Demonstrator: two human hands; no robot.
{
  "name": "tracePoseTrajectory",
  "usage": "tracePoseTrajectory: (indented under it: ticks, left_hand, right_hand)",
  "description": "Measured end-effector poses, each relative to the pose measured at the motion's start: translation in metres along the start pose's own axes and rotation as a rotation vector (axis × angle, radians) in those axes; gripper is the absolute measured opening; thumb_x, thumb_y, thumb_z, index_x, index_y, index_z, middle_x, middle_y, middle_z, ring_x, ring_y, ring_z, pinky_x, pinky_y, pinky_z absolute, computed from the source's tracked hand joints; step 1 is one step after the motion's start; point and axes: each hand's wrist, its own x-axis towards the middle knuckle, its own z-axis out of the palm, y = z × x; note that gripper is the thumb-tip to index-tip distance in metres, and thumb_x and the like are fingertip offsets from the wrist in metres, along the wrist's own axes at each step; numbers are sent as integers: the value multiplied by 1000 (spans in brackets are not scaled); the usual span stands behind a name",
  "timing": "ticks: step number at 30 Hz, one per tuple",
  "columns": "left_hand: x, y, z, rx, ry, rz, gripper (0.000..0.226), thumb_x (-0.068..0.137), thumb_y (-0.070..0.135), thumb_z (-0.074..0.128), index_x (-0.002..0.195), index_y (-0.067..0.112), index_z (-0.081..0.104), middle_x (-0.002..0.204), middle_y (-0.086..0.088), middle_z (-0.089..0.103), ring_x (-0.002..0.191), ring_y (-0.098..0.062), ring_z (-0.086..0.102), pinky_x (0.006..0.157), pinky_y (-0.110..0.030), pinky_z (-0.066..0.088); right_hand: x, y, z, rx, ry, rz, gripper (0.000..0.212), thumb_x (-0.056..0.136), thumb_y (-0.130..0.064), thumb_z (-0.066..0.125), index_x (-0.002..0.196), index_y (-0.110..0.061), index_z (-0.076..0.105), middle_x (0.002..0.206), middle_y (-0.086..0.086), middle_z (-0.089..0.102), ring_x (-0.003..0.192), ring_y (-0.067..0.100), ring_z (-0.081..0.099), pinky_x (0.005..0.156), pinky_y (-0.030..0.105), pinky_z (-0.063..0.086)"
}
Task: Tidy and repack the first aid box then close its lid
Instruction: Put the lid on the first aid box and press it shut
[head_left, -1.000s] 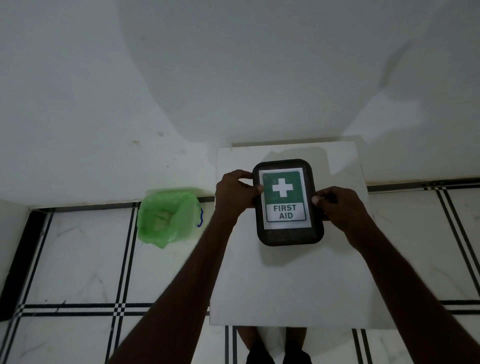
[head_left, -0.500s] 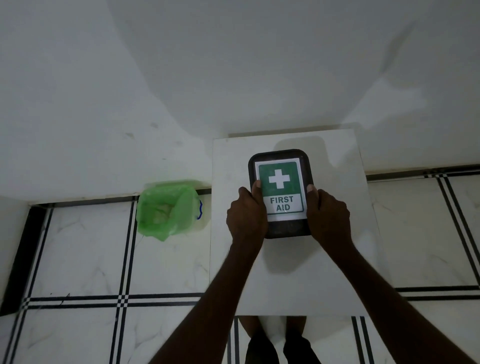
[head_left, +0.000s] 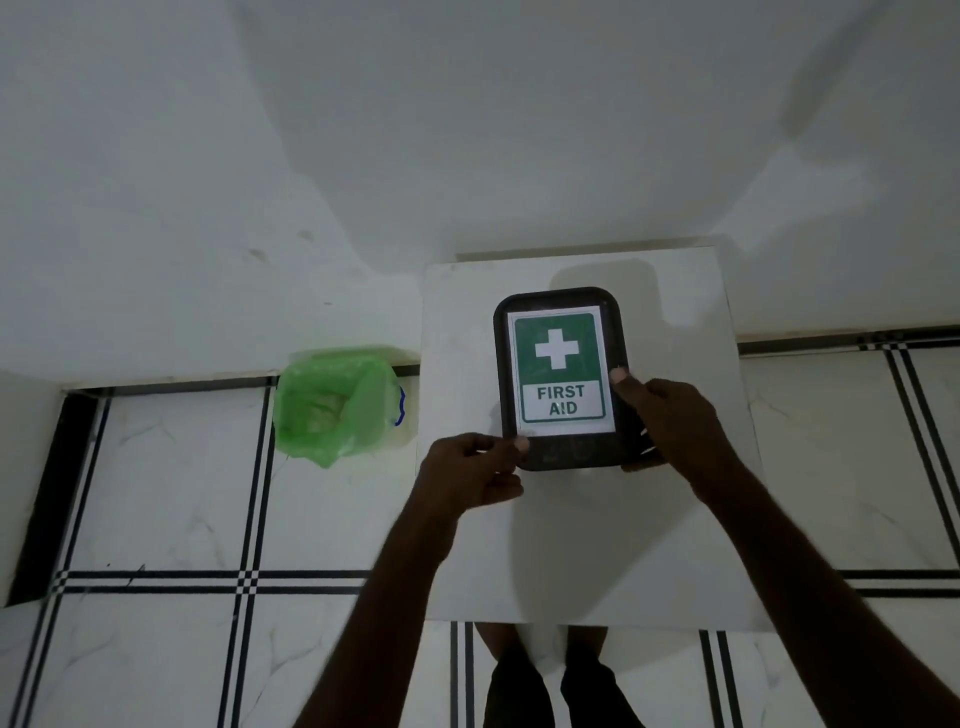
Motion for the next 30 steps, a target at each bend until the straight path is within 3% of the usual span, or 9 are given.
tracePoseTrajectory:
  ticks: [4,7,19,24,30]
  left_hand:
    - [-5,-9,4,-129,45,16,44,73,21,85,105,-5,70,96,-24,75,85,-33,75,86,-46,60]
    - [-3,-10,6,-206,79,16,37,74,17,84,100,-7,72,94,-24,76,83,-33,75,84,-43,61]
    - [-8,-12,15,-229,129,32,34,81,20,79,104,-3,71,96,-21,75,83,-26,73,83,-44,62]
    - [3,-5,12,-244,135,25,33,76,12,81,102,-6,72,97,-22,76,83,-27,74,78,-36,62]
    - [2,0,10,-222,130,19,33,76,10,81,100,-10,71,95,-25,74,78,-26,73,81,-39,62]
  right_hand:
    - [-16,7,-9,230,-183,133,47,78,-30,77,110,-1,57,102,19,68,82,33,73,59,34,61]
    - [-26,17,-6,391,-150,131,48,75,-21,80,111,2,59,101,22,70,79,33,75,62,35,62]
    - [-30,17,-1,443,-121,132,47,74,-23,81,107,4,61,100,23,71,79,31,75,64,35,62]
    - [-30,17,-2,451,-114,148,51,74,-24,81,105,11,61,98,24,72,79,33,75,61,31,61]
    - [-26,11,-5,345,-176,172,54,75,-26,80,114,4,59,107,20,69,92,33,72,73,37,62]
